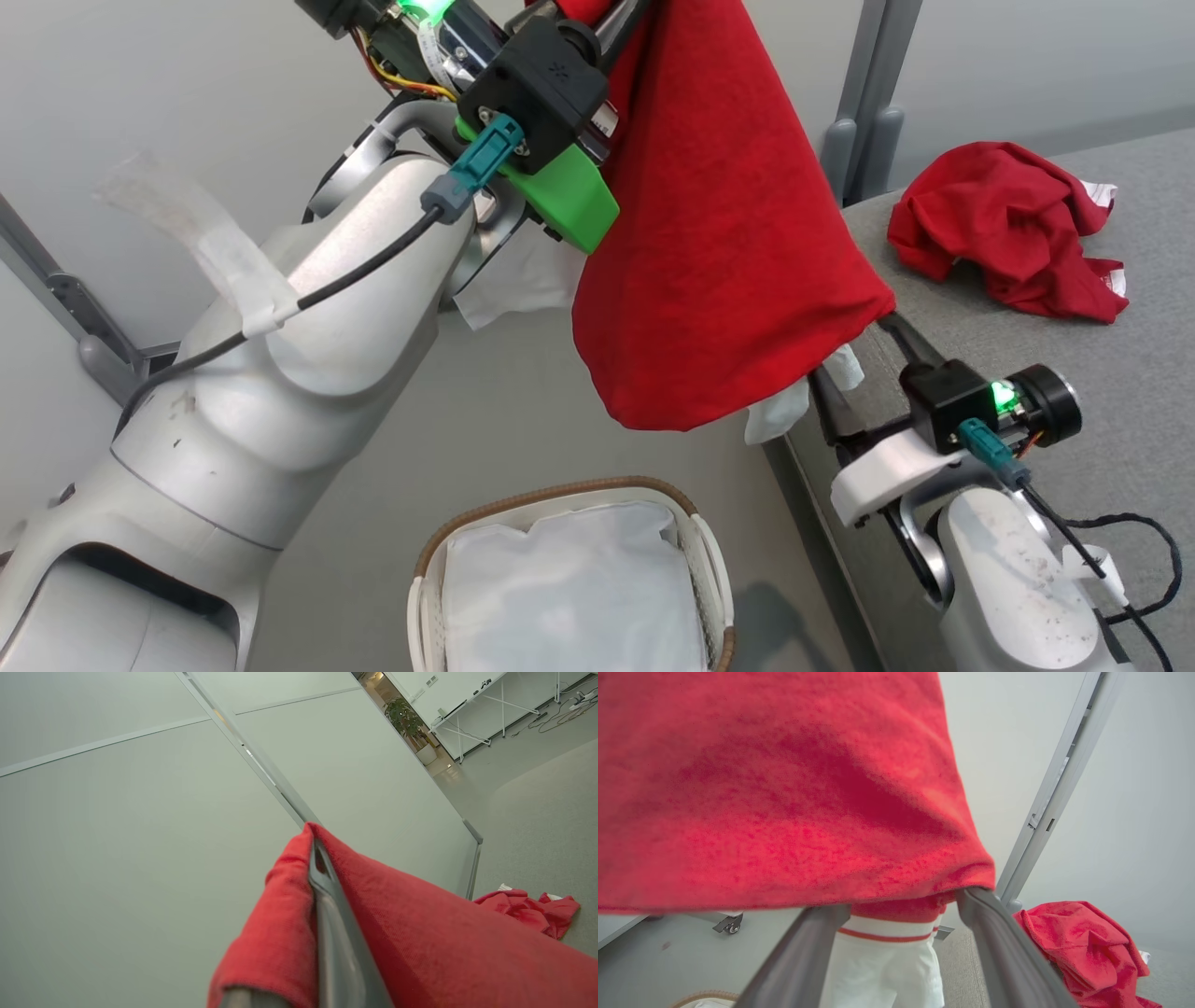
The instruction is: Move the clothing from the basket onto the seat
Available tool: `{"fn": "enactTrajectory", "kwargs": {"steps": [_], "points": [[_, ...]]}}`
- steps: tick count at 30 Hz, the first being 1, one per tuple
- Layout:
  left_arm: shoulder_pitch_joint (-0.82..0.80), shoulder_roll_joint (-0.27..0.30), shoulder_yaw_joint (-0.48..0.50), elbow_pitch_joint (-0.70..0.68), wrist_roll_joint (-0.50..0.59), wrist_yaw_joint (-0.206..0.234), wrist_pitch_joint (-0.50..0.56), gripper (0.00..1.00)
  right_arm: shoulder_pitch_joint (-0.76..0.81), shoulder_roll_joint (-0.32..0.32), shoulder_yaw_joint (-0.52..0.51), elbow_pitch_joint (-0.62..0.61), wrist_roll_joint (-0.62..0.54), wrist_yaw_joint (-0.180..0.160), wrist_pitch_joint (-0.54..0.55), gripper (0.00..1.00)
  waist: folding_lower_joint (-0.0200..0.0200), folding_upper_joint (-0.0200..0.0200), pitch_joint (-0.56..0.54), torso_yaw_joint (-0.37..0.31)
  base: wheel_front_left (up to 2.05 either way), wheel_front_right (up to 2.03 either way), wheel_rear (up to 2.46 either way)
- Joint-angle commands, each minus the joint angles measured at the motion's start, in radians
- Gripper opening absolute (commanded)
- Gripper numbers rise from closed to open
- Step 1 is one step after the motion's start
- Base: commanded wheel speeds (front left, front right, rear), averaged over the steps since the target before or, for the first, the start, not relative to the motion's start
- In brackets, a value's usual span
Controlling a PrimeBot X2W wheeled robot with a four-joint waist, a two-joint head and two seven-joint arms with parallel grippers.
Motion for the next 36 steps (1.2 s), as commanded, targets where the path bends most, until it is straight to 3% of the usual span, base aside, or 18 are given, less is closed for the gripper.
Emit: {"fn": "enactTrajectory", "kwargs": {"steps": [1,10,21,24,25,27,29,36], "points": [[-0.011,-0.003,-0.003,-0.005,-0.005,0.000,0.000,0.00,-0.010,-0.003,-0.014,-0.017,-0.010,-0.001,-0.005,1.00,0.0001,0.0000,-0.002,0.008,0.00,0.00,0.00],[0.035,-0.007,-0.014,-0.005,-0.033,0.000,0.000,0.00,-0.025,-0.003,-0.030,-0.131,-0.058,-0.001,-0.005,1.00,0.0001,0.0000,-0.006,0.029,0.00,0.00,0.00],[0.069,-0.024,-0.037,-0.011,-0.057,0.000,0.000,0.00,-0.062,-0.003,0.064,-0.127,-0.052,-0.001,-0.005,1.00,0.0001,0.0000,-0.006,0.047,0.00,0.00,0.00],[0.075,-0.023,-0.047,-0.008,-0.063,0.000,0.000,0.00,-0.080,-0.003,0.108,-0.110,-0.047,-0.001,-0.005,0.58,0.0001,0.0000,-0.007,0.048,0.00,0.00,0.00],[0.078,-0.022,-0.050,-0.007,-0.064,0.000,0.000,0.00,-0.086,-0.003,0.120,-0.103,-0.048,-0.001,-0.005,0.39,0.0001,0.0000,-0.007,0.049,0.00,0.00,0.00],[0.084,-0.021,-0.055,-0.005,-0.068,0.000,0.000,0.00,-0.098,-0.004,0.144,-0.088,-0.038,-0.001,-0.005,0.29,0.0001,0.0000,-0.007,0.049,0.00,0.00,0.00],[0.086,-0.020,-0.058,-0.003,-0.072,0.000,0.000,0.00,-0.112,-0.003,0.161,-0.077,-0.030,-0.001,-0.005,0.00,0.0001,0.0000,-0.006,0.050,0.00,0.00,0.00],[0.113,-0.014,-0.050,0.009,-0.098,0.003,0.000,0.00,-0.127,-0.003,0.170,-0.071,-0.010,-0.001,-0.005,0.00,0.0001,0.0000,0.001,0.051,0.00,0.00,0.00]]}}
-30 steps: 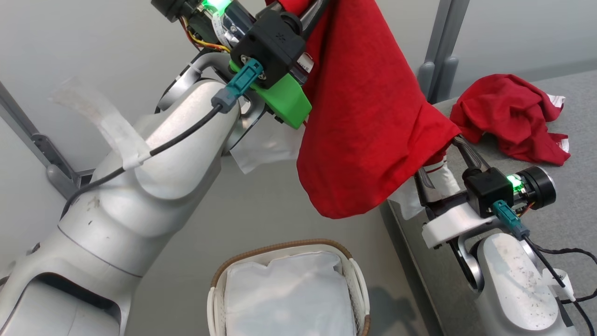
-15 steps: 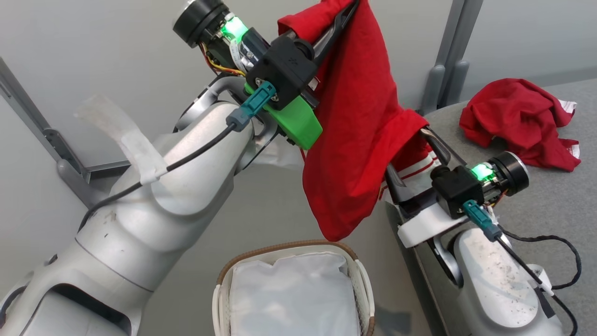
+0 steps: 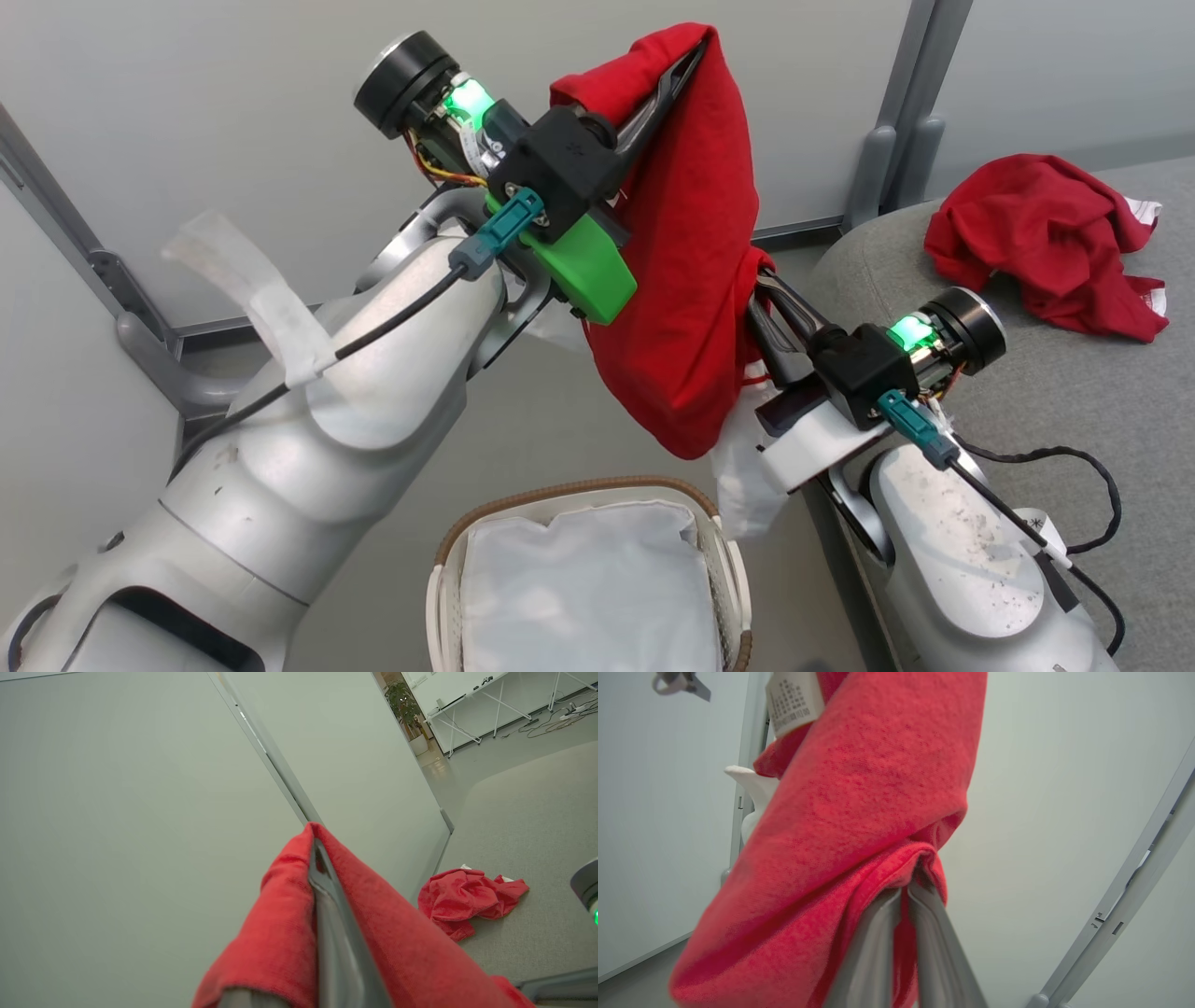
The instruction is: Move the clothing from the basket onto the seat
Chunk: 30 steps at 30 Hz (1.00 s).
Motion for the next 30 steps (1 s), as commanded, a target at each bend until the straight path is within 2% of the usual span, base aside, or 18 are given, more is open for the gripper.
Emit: {"fn": "enactTrajectory", "kwargs": {"steps": [1,7,8,10,12,18,30], "points": [[0.021,0.008,0.005,0.006,-0.011,0.005,0.000,0.00,-0.010,-0.003,0.000,-0.002,0.007,-0.001,-0.005,0.00,0.0000,0.0000,0.001,-0.001,0.00,0.00,0.00],[0.061,0.020,0.023,0.031,-0.034,0.012,0.000,0.00,-0.010,-0.003,-0.010,-0.016,0.011,-0.001,-0.005,0.00,0.0000,0.0000,0.006,-0.006,0.00,0.00,0.00],[0.068,0.020,0.028,0.036,-0.039,0.014,0.000,0.09,-0.008,-0.003,-0.012,-0.018,0.010,-0.001,-0.005,0.00,0.0000,0.0000,0.006,-0.007,0.00,0.00,0.00],[0.091,0.022,0.035,0.056,-0.058,0.015,0.000,0.36,-0.006,-0.003,-0.019,-0.024,0.010,-0.001,-0.005,0.00,0.0000,0.0000,0.007,-0.008,0.00,0.00,0.00],[0.113,0.025,0.046,0.073,-0.078,0.017,0.000,1.00,-0.004,-0.003,-0.024,-0.028,0.010,-0.001,-0.005,0.00,0.0000,0.0000,0.008,-0.009,0.00,0.00,0.00],[0.220,0.025,0.085,0.118,-0.123,0.033,0.000,1.00,-0.007,-0.003,-0.040,-0.043,0.012,-0.001,-0.005,0.00,0.0000,0.0000,0.013,-0.008,0.00,0.00,0.00],[0.488,-0.025,0.187,0.153,-0.153,0.051,0.000,1.00,-0.001,-0.003,-0.096,-0.074,-0.002,-0.001,-0.005,0.00,0.0000,0.0000,0.025,-0.012,0.00,0.00,0.00]]}}
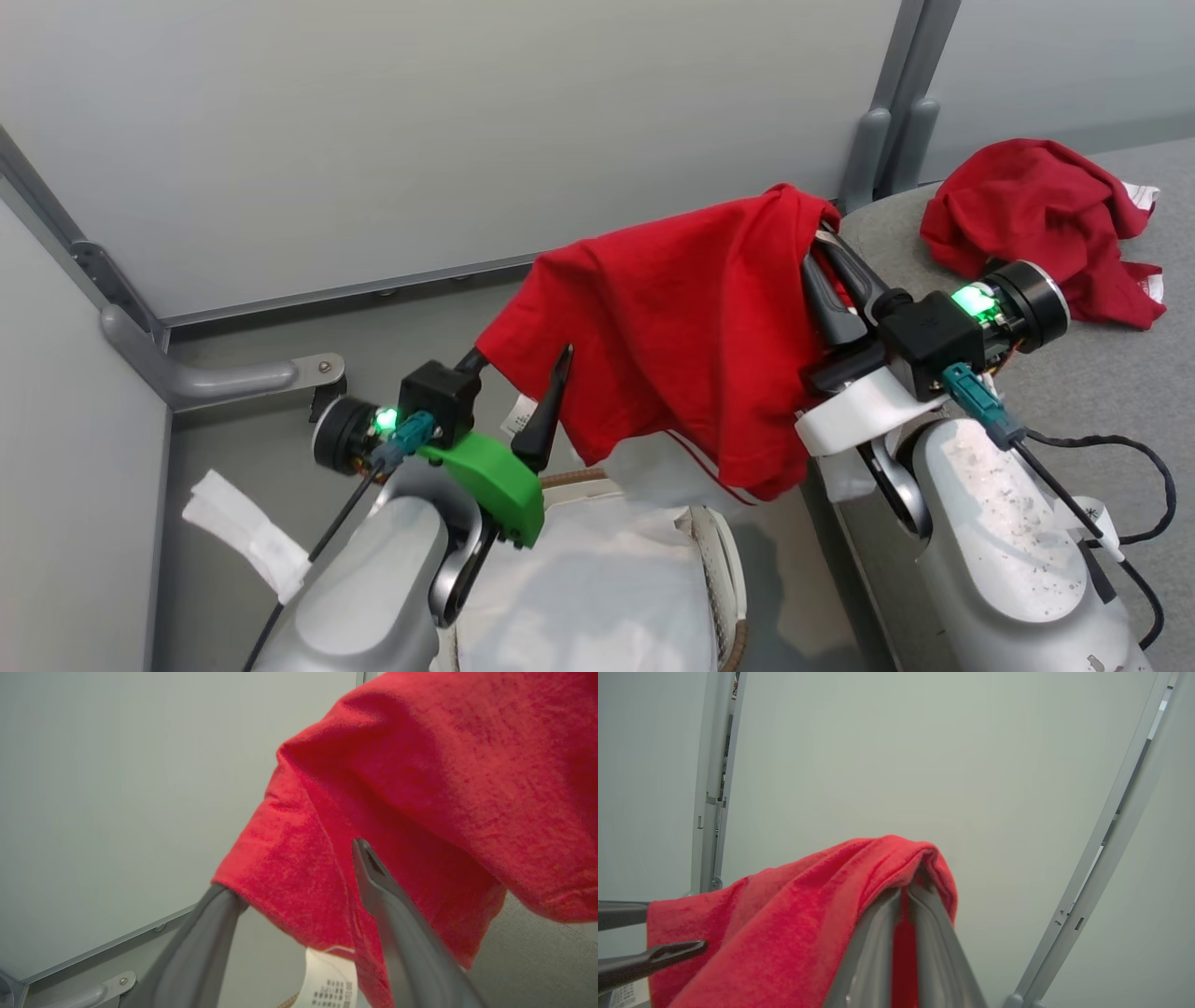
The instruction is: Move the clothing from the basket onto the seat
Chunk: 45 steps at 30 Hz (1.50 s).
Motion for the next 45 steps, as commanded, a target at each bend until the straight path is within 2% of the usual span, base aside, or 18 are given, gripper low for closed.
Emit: {"fn": "enactTrajectory", "kwargs": {"steps": [1,8,14,25,29,35,40,45], "points": [[0.035,0.000,0.016,0.005,0.000,0.000,0.000,1.00,-0.004,-0.003,-0.010,-0.009,-0.006,-0.001,-0.005,0.00,0.0000,0.0000,0.002,-0.003,0.00,0.00,0.00],[0.144,-0.020,0.097,-0.004,0.035,-0.013,0.000,1.00,-0.016,-0.003,-0.048,-0.021,-0.035,-0.001,-0.005,0.00,0.0000,0.0000,0.009,-0.015,0.00,0.00,0.00],[0.202,-0.040,0.171,-0.082,0.089,-0.023,0.000,1.00,0.009,-0.003,-0.080,-0.018,-0.047,-0.001,-0.005,0.00,0.0000,0.0000,0.011,-0.022,0.00,0.00,0.00],[0.244,-0.062,0.212,-0.144,0.158,-0.043,0.000,1.00,0.024,-0.003,-0.120,-0.002,-0.054,-0.001,-0.005,0.00,0.0000,0.0000,0.020,-0.046,0.00,0.00,0.00],[0.252,-0.065,0.214,-0.165,0.167,-0.047,0.000,1.00,0.018,-0.003,-0.127,0.003,-0.057,-0.001,-0.005,0.00,0.0000,0.0000,0.033,-0.089,0.00,0.00,0.00],[0.246,-0.067,0.205,-0.199,0.175,-0.048,0.000,1.00,0.004,-0.003,-0.132,0.005,-0.062,-0.001,-0.005,0.00,0.0000,0.0000,0.064,-0.189,0.00,0.00,0.00],[0.222,-0.067,0.177,-0.225,0.166,-0.048,0.000,1.00,-0.004,-0.003,-0.140,0.007,-0.064,-0.001,-0.005,0.00,0.0000,0.0000,0.096,-0.272,0.00,0.00,0.00],[0.206,-0.066,0.149,-0.234,0.162,-0.048,0.000,1.00,-0.007,-0.003,-0.151,0.012,-0.058,-0.001,-0.005,0.00,0.0000,0.0000,0.123,-0.326,0.00,0.00,0.00]]}}
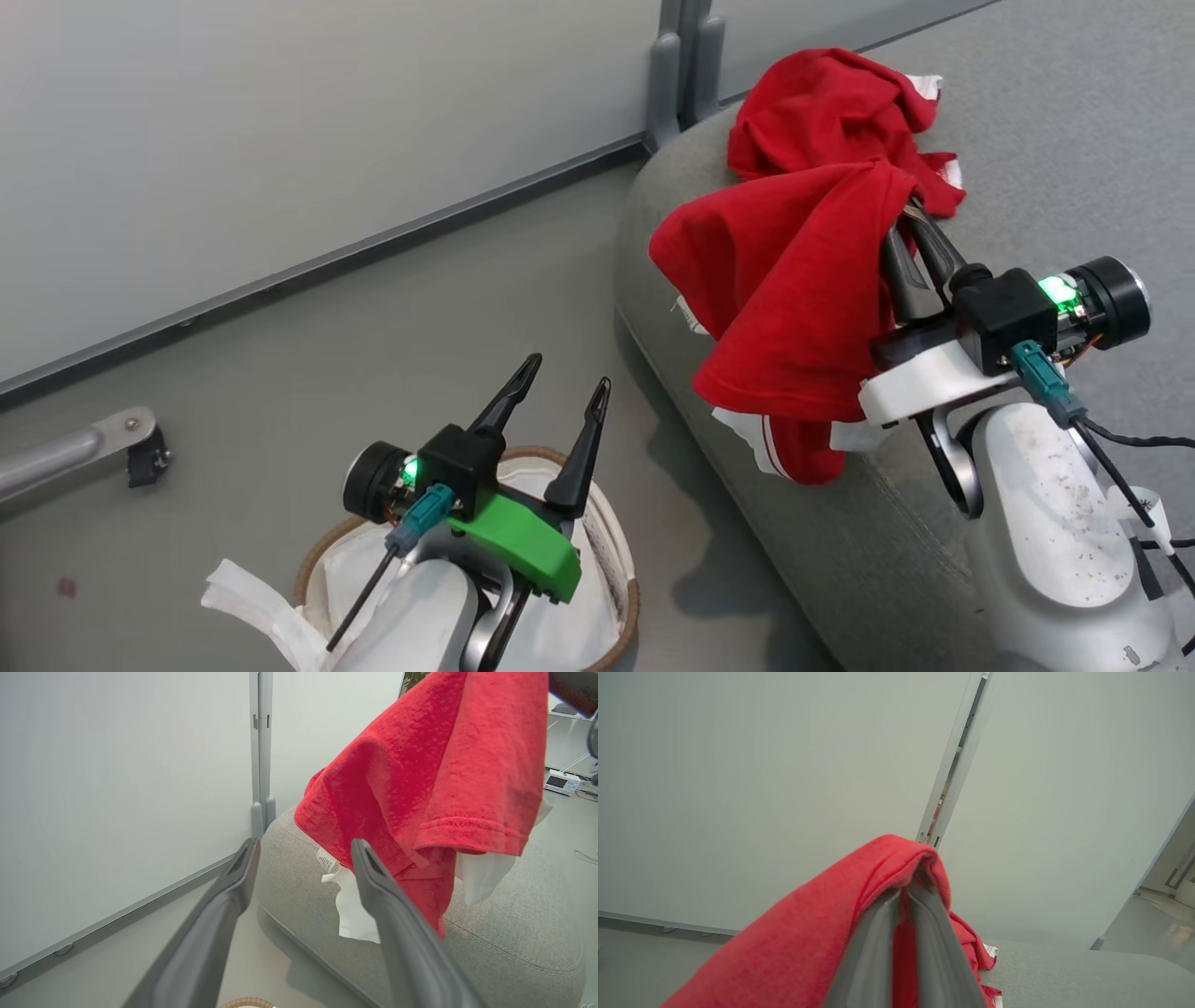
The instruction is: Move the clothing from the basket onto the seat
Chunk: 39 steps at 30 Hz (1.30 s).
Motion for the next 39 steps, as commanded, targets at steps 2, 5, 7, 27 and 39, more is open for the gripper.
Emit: {"fn": "enactTrajectory", "kwargs": {"steps": [2,5,7,27,39], "points": [[-0.019,0.005,-0.010,-0.006,-0.002,-0.003,0.000,1.00,-0.006,-0.002,-0.011,0.005,0.006,-0.001,-0.005,0.00,0.0000,-0.0001,0.048,-0.069,0.00,0.00,0.00],[-0.024,0.005,-0.021,-0.010,0.001,-0.003,0.000,1.00,-0.008,-0.001,-0.038,0.011,0.007,-0.001,-0.005,0.00,0.0000,-0.0001,0.058,-0.077,0.00,0.00,0.00],[-0.028,0.005,-0.031,-0.014,0.003,-0.003,0.000,1.00,-0.015,-0.001,-0.055,0.015,0.002,-0.001,-0.005,0.00,0.0000,-0.0001,0.065,-0.073,0.00,0.00,0.00],[-0.179,0.021,-0.123,-0.111,0.073,-0.003,0.000,1.00,-0.481,-0.272,-0.279,0.102,-0.023,-0.001,-0.005,0.00,0.0000,-0.0001,0.355,0.142,0.00,0.00,0.00],[-0.255,0.034,-0.098,-0.167,0.114,-0.003,0.000,1.00,-0.499,-0.300,-0.445,0.315,-0.053,-0.001,-0.004,0.00,0.0000,-0.0001,0.561,0.201,0.00,0.00,0.00]]}}
